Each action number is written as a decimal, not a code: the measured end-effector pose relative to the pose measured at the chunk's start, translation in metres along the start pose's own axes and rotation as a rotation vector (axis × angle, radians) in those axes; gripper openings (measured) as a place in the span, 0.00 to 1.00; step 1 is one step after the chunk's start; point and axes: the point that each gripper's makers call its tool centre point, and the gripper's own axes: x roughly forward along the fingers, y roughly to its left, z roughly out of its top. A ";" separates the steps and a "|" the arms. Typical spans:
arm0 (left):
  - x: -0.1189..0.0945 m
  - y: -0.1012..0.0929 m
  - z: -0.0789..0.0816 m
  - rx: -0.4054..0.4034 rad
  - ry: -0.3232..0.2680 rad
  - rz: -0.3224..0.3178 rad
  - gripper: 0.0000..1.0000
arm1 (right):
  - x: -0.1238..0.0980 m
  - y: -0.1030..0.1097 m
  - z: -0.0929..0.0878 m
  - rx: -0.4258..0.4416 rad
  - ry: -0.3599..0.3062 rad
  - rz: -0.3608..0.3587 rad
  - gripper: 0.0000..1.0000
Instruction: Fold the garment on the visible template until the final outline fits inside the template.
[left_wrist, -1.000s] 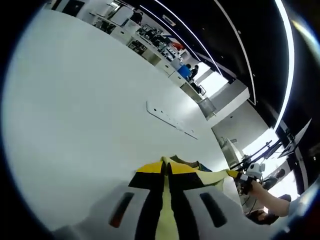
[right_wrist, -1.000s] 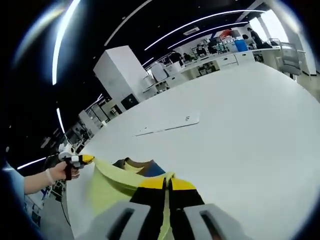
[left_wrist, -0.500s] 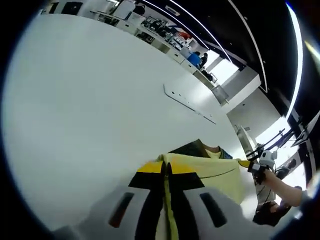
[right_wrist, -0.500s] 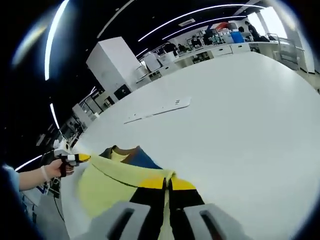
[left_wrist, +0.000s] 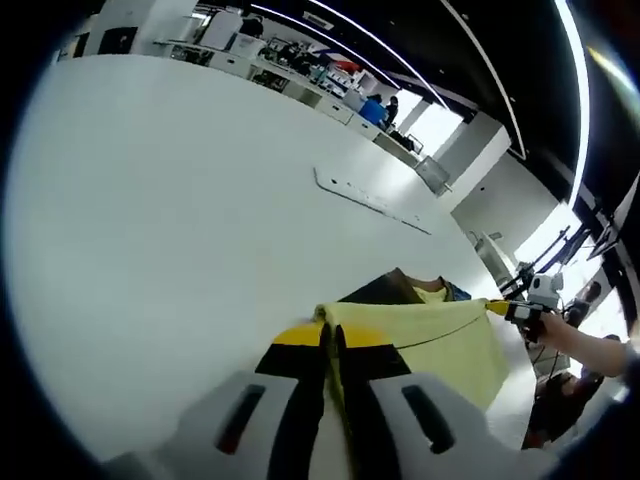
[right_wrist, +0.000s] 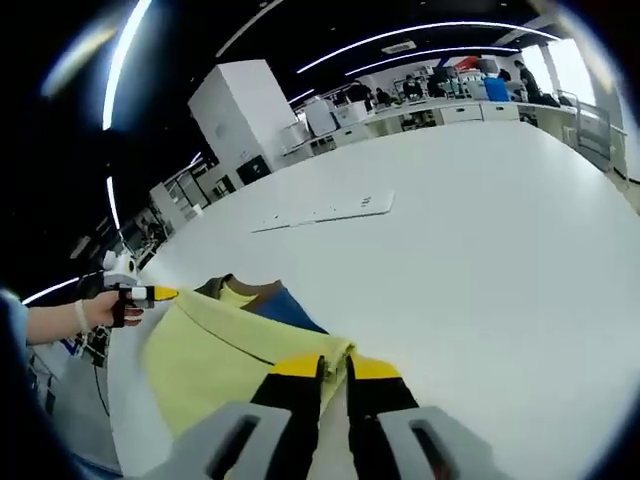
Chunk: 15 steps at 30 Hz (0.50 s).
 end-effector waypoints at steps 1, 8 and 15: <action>-0.002 0.000 0.001 0.010 -0.006 0.004 0.05 | -0.001 0.000 0.000 -0.002 0.000 -0.003 0.18; -0.011 -0.004 0.005 -0.011 -0.011 -0.040 0.15 | -0.011 0.005 0.000 -0.079 0.012 0.011 0.24; -0.011 -0.006 -0.008 -0.044 0.031 -0.062 0.06 | -0.007 0.011 -0.006 -0.078 0.032 0.037 0.15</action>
